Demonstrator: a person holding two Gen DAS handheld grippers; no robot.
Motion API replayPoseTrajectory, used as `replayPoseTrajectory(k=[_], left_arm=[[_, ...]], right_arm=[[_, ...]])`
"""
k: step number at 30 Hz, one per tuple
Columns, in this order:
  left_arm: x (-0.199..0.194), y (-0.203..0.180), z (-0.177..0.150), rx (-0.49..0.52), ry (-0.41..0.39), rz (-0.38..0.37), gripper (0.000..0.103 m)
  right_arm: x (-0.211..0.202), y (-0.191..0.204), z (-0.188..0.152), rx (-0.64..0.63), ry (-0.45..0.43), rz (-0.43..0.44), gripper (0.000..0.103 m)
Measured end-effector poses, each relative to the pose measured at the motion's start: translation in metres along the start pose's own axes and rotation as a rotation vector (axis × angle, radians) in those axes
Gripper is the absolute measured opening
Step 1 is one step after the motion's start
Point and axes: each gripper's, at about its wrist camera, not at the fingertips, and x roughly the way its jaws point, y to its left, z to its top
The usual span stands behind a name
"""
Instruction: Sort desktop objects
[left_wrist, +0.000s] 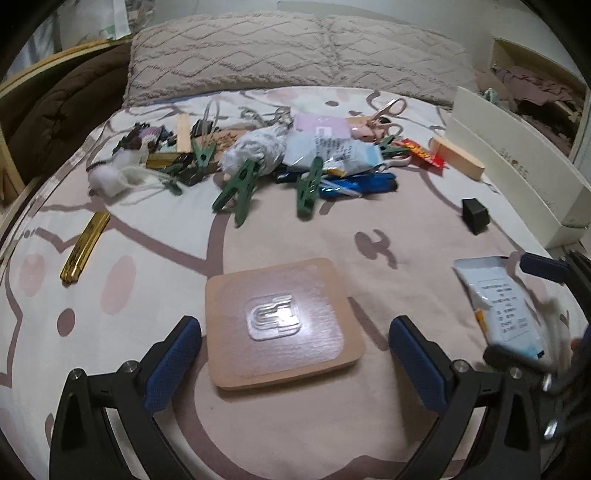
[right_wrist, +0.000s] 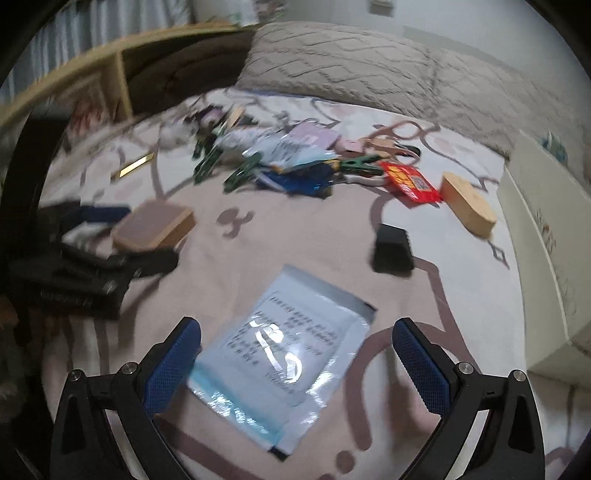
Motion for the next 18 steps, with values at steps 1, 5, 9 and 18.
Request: replayPoseTrajectory(k=[1,5,9,18], left_arm=[[0.001,0.001,-0.001,-0.005,0.003,-0.002,0.103],[0.003,0.001,-0.003,-0.005,0.003,0.004,0.103],[0.003,0.000,-0.004,-0.001,0.000,0.013,0.103],[0.004,0.003,-0.007,-0.018,0.001,-0.006,0.103]], right_arm=[[0.001,0.005,0.000,-0.019,0.006,-0.012,0.103],[0.003,0.010,-0.002,-0.047,0.025,-0.064,0.103],[0.002,-0.001,-0.006,-0.021,0.054,-0.112,0.103],[-0.011,-0.053,-0.016,0.090,0.074,-0.236,0.103]])
